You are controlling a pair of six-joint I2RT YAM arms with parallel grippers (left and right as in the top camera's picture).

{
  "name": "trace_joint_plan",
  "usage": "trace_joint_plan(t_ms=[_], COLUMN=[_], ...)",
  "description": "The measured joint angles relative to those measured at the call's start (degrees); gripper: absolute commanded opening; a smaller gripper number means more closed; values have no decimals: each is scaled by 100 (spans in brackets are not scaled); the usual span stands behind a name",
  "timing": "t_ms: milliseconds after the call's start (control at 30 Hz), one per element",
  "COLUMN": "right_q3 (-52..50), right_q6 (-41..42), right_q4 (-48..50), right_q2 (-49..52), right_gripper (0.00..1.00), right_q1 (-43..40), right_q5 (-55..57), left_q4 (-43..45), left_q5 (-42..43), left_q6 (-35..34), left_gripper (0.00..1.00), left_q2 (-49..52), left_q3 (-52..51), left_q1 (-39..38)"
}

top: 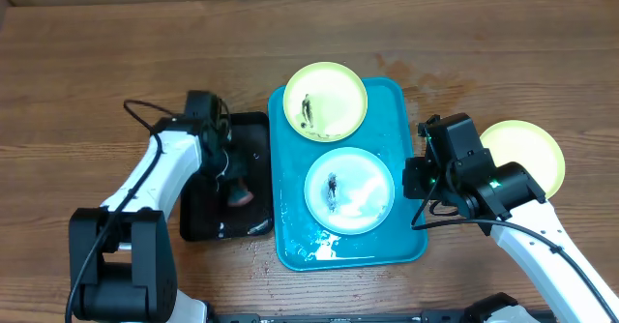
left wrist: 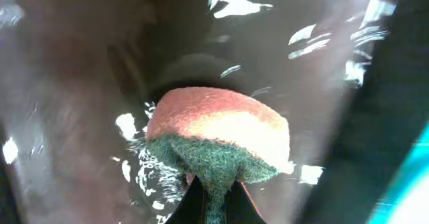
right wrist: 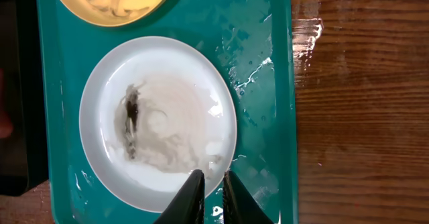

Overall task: Clean dirty plates on tray and stack at the side
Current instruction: 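Grasp the sponge with the left gripper and position right gripper at white plate, then move the sponge with the left gripper over the white plate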

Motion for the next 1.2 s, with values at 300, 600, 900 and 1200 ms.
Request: trace_joint_plan(t_ms=[300, 600, 900, 1200], right_q3=[0, 0, 0, 2], right_q6=[0, 2, 48, 564], right_q4=[-15, -20, -31, 70], right_q2=[0, 0, 0, 330], right_gripper=[12, 12, 24, 49], right_q1=[0, 0, 0, 0], right_q5=[-4, -2, 33, 619], left_q4=[52, 208, 1294, -96], left_q5=[37, -35, -455, -612], left_q6=[354, 345, 9, -219], left_gripper=[52, 36, 4, 4], left_q2=[-22, -22, -153, -197], left_q3=[-42, -166, -992, -511], left_q1=[-240, -304, -728, -673])
